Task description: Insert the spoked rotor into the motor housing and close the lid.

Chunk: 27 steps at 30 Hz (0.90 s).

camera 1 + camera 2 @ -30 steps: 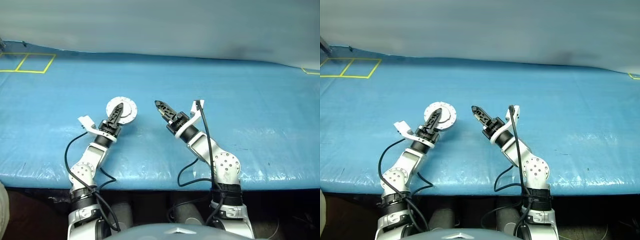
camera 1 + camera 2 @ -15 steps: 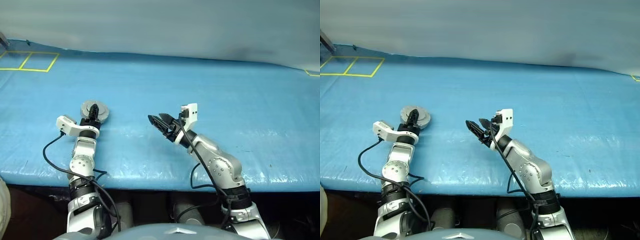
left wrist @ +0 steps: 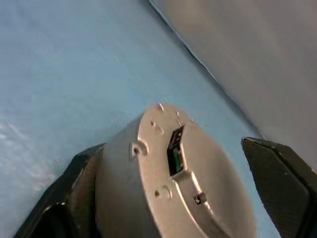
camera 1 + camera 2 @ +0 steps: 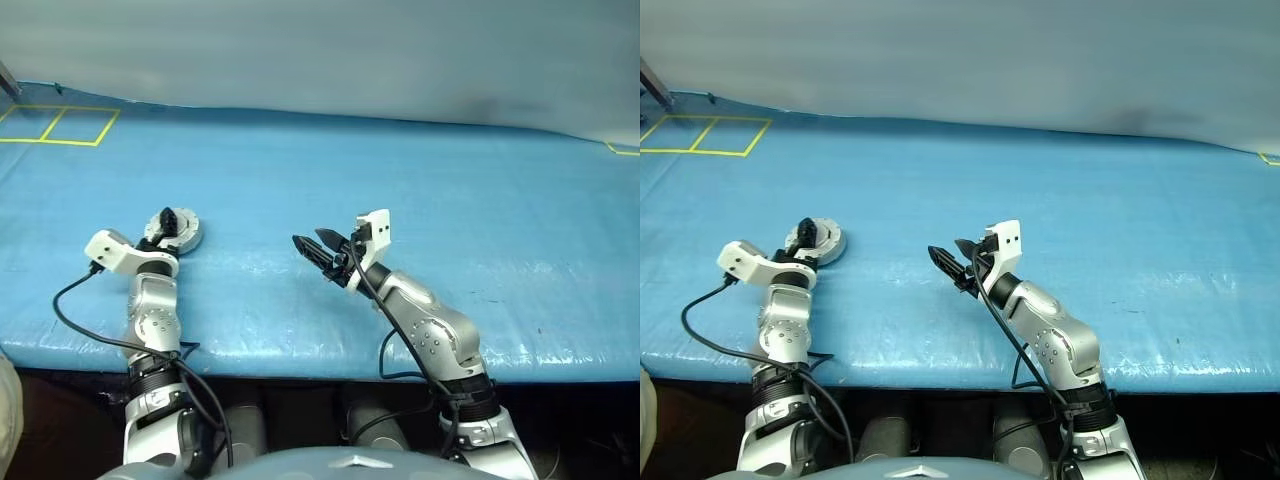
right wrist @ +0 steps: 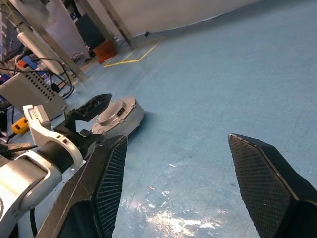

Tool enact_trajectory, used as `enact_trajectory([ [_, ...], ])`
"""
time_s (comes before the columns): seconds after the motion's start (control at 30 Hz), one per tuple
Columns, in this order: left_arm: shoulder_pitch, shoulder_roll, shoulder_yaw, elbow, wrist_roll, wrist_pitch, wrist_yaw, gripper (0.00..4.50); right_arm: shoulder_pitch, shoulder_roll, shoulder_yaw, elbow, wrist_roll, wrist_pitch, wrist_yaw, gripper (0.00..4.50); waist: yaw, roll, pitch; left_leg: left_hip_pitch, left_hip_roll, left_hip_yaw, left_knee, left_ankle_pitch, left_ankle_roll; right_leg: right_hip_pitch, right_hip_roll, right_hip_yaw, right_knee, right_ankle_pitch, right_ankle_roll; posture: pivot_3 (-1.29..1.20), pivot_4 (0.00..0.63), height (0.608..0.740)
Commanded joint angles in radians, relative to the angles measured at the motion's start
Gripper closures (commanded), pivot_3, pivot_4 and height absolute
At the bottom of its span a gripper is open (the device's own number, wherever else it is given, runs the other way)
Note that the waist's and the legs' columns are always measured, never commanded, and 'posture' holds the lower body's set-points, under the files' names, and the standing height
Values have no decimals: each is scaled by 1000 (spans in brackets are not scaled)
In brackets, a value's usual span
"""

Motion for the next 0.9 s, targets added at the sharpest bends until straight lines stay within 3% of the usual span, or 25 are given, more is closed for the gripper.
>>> enact_trajectory([
  [0.03,-6,34,22,-36,19,-73,-17,44,-8,5,-6,-30,-14,-9,16,1070,2,0,0,0,0,0,0,0,0,0,0,0,0,0,0,0,150,740],
  [0.27,-12,47,-15,-105,25,-202,-143,44,2,-10,18,-26,-125,-114,43,1070,11,-1,0,0,0,1,0,0,0,0,-1,0,-1,0,0,0,150,740],
  [0.57,113,174,-412,-328,123,-47,-560,44,25,-160,22,-19,-305,-231,112,1070,9,-1,0,0,-1,2,0,0,0,1,-2,1,-1,0,-1,0,150,740],
  [0.9,149,318,-618,-325,291,-19,-753,44,58,-289,-72,-4,-312,-230,210,1070,1,0,0,4,0,3,-3,0,0,1,-1,1,0,-3,-2,0,150,740],
])
